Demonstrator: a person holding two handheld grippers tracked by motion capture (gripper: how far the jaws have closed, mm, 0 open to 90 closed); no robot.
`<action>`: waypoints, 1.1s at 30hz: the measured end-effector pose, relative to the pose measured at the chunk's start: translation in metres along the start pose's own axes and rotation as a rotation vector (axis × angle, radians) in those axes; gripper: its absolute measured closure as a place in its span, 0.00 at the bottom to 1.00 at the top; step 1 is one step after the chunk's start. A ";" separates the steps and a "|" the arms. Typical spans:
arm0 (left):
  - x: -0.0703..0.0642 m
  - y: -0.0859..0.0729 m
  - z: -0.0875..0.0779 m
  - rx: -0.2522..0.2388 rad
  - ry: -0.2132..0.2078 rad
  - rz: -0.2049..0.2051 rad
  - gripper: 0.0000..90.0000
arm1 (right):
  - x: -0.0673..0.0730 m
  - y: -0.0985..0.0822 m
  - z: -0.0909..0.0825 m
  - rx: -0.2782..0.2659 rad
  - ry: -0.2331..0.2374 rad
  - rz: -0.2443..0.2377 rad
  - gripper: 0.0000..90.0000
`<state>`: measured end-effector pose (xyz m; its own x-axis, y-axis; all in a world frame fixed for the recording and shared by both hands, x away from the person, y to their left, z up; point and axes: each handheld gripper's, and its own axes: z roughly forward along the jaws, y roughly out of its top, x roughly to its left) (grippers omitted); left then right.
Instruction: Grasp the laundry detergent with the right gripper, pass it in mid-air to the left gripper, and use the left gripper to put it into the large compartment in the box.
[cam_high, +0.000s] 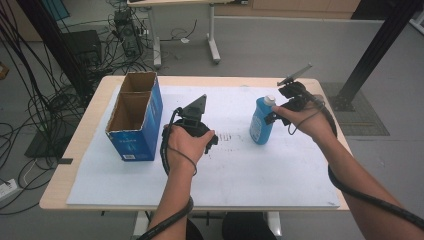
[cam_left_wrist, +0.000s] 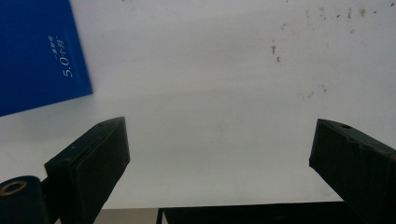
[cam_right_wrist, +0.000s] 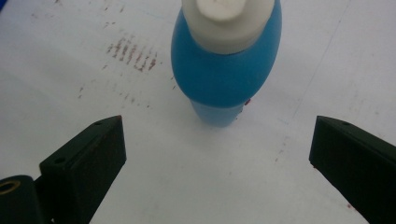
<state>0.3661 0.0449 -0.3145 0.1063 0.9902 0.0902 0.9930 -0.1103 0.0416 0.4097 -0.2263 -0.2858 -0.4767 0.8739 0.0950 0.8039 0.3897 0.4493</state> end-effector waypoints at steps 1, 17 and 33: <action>0.000 0.000 0.000 0.000 0.000 0.000 0.06 | 0.000 -0.003 0.004 -0.020 -0.003 -0.001 0.04; 0.002 0.002 0.005 0.009 0.008 0.000 0.06 | 0.008 -0.036 0.050 -0.292 -0.085 0.017 0.04; 0.005 0.003 0.010 0.018 0.015 -0.007 0.06 | 0.017 -0.045 0.080 -0.410 -0.146 0.056 0.03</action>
<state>0.3697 0.0507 -0.3241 0.0984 0.9896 0.1050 0.9945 -0.1015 0.0248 0.3936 -0.2055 -0.3753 -0.3577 0.9337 0.0162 0.6056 0.2188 0.7651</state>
